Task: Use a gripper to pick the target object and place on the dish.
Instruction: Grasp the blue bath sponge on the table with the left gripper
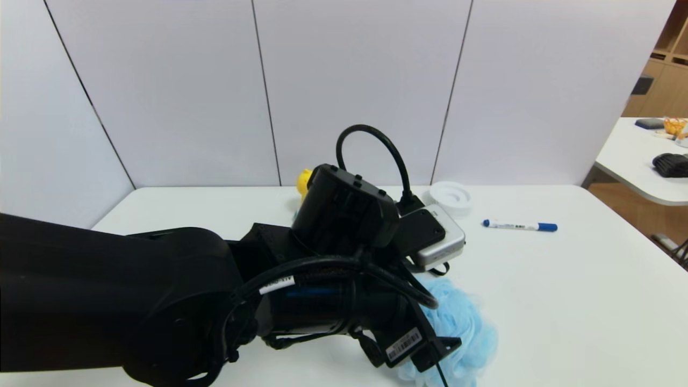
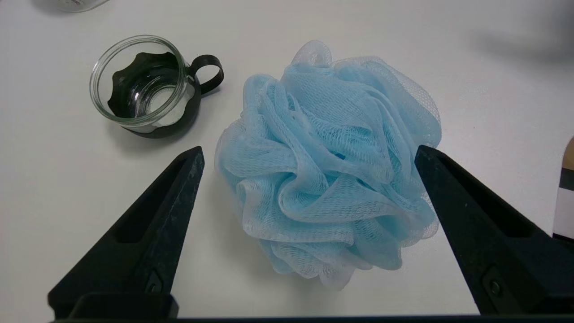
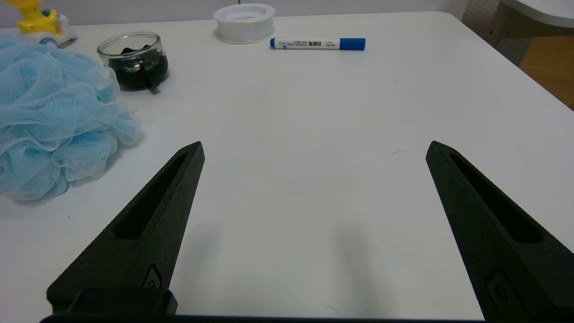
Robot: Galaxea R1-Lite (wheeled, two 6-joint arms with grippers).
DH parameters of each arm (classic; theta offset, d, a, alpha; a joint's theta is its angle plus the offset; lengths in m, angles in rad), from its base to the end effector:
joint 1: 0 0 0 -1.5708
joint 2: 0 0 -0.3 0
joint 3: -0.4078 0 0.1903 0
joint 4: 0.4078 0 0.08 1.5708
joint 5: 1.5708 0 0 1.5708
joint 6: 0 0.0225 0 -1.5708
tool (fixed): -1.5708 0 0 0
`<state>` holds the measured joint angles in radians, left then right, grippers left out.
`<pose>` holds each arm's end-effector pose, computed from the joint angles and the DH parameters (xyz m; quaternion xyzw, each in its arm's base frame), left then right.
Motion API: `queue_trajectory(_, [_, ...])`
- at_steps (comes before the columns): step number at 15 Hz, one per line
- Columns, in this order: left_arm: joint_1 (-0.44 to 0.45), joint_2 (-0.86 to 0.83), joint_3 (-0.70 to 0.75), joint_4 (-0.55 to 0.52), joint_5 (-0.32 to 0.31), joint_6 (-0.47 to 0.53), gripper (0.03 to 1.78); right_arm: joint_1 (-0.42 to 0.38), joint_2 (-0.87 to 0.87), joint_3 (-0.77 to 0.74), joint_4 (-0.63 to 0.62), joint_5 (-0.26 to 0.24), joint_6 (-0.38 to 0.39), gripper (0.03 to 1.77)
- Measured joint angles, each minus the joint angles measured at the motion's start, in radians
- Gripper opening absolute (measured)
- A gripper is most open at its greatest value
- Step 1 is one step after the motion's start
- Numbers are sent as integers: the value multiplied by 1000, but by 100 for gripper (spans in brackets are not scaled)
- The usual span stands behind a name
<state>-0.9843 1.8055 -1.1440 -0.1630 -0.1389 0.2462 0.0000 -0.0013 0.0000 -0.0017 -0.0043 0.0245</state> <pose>0.1877 -0.2881 0.1951 0.2011 0.1599 -0.5398 0.8016 -0.0229 -0.0001 0.0756 0.0123 -0.0015 -0.0021 0.9999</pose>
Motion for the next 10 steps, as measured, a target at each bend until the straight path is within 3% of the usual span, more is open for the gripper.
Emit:
queue_trajectory(7, [-18,122,9,-121,-1,-83,169,0,0,0,0,0,0,171])
queue_trajectory(10, [-23,161,12,-126,-1,-101,169,0,0,0,1,0,0,171])
